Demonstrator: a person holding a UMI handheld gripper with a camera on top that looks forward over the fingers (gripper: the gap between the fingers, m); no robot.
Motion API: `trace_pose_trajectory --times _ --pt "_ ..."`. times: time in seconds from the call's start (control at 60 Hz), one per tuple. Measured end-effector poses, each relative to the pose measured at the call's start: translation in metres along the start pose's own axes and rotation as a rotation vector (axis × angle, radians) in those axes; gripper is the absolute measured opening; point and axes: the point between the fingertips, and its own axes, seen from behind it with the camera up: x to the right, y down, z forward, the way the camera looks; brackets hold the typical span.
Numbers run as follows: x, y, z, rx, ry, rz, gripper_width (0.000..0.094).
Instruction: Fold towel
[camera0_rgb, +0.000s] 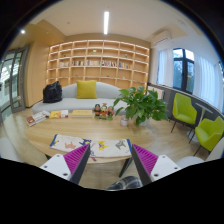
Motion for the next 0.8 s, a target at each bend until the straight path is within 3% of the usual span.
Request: trace_pose_trajectory --times 0.233,0.567,0.8 --pt "-0.051 0.042 0.012 -0.108 -0.063 -0.029 0.0851" --pt "-0.268 0.090 0.090 -0.238 -0.294 -0.018 0.0852" --pt "-0.340 0.086 0.201 -0.249 -0.240 -0.005 0.0852"
